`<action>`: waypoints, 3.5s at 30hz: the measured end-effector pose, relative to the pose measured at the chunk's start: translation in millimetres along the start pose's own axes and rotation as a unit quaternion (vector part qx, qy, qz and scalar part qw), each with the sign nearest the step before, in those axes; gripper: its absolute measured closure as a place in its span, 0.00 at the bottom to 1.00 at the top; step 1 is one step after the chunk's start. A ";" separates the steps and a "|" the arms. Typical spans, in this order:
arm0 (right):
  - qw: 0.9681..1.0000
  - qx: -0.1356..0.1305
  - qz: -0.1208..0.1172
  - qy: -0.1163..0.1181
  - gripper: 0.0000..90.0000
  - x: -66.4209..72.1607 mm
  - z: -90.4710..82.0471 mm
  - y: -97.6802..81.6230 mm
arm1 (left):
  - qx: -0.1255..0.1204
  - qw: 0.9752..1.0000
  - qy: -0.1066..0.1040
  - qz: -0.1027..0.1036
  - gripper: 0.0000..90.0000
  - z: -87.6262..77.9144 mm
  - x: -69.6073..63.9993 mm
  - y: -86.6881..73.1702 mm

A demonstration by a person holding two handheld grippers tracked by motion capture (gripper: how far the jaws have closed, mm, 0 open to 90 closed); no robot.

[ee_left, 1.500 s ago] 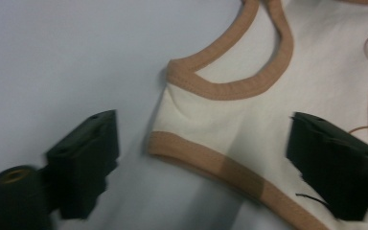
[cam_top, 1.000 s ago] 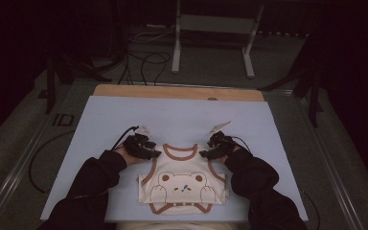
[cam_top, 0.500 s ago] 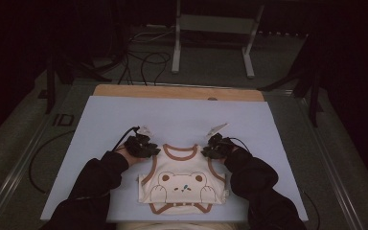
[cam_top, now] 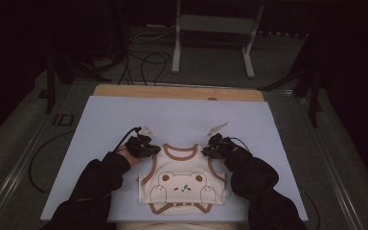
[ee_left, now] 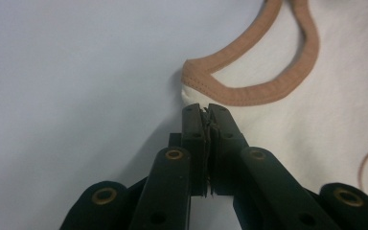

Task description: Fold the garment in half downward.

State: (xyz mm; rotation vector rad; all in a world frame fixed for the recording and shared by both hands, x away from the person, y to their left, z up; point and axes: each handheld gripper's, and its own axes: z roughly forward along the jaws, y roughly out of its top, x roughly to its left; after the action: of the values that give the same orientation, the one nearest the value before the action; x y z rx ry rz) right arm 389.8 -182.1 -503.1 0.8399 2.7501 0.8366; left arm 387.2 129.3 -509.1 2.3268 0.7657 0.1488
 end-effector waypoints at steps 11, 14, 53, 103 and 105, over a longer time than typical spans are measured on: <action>1.000 -0.022 -0.001 -0.009 0.92 -2.2 -13.1 9.4 | -0.014 1.000 0.011 0.012 0.97 -14.9 0.0 9.1; 1.000 -0.026 -0.006 -0.013 0.92 -2.7 -17.1 12.1 | -0.026 0.999 0.014 0.014 0.97 -18.9 -0.6 11.6; 0.994 -0.081 -0.018 -0.074 0.92 -22.6 -59.4 63.1 | -0.093 0.994 0.051 0.030 0.97 -64.1 14.7 56.8; 0.981 -0.136 -0.038 -0.131 0.92 -29.1 -101.4 104.1 | -0.158 0.984 0.080 0.037 0.97 -97.6 17.6 80.1; 0.982 -0.136 -0.039 -0.127 0.92 -25.5 -101.2 99.0 | -0.154 0.984 0.075 0.040 0.97 -95.1 13.8 76.2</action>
State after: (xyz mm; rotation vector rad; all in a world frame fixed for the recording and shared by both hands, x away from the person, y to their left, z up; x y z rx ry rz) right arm 428.3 -175.6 -364.6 0.7235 2.3643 0.9850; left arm 407.1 145.4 -389.2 2.0685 0.6691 0.4518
